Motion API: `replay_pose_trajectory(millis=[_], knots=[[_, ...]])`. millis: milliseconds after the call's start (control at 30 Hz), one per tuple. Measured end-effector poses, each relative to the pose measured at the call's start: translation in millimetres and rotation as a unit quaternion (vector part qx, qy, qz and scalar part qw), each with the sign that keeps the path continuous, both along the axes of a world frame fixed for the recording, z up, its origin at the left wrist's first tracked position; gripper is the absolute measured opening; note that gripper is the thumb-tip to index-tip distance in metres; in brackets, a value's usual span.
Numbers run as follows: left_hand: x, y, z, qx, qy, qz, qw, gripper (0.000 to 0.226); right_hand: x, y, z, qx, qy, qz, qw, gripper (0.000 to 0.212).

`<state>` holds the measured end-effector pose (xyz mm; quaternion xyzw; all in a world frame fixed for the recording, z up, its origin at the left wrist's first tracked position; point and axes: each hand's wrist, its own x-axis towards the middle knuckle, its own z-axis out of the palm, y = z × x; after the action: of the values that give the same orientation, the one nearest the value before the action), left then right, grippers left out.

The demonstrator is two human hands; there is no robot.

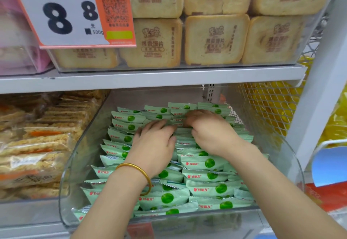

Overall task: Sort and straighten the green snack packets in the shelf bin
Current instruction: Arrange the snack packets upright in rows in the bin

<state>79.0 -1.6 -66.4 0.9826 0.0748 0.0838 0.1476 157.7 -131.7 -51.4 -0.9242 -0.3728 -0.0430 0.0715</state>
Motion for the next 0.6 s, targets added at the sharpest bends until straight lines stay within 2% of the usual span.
replay_pose_trajectory(millis=[233,400,600], knots=[[1.1,1.7,-2.0,0.011,0.006,-0.004,1.0,0.042,1.2,4.4,-4.0,-0.001,0.048,-0.017,0.999,0.044],[1.3,0.8,-2.8,0.022,0.006,-0.001,1.0,0.041,-0.6,-1.7,1.9,0.03,0.029,0.003,0.999,0.05],[1.0,0.2,-3.1,0.02,-0.003,0.0,1.0,0.042,-2.1,1.0,-3.9,0.023,0.059,-0.003,0.998,0.045]])
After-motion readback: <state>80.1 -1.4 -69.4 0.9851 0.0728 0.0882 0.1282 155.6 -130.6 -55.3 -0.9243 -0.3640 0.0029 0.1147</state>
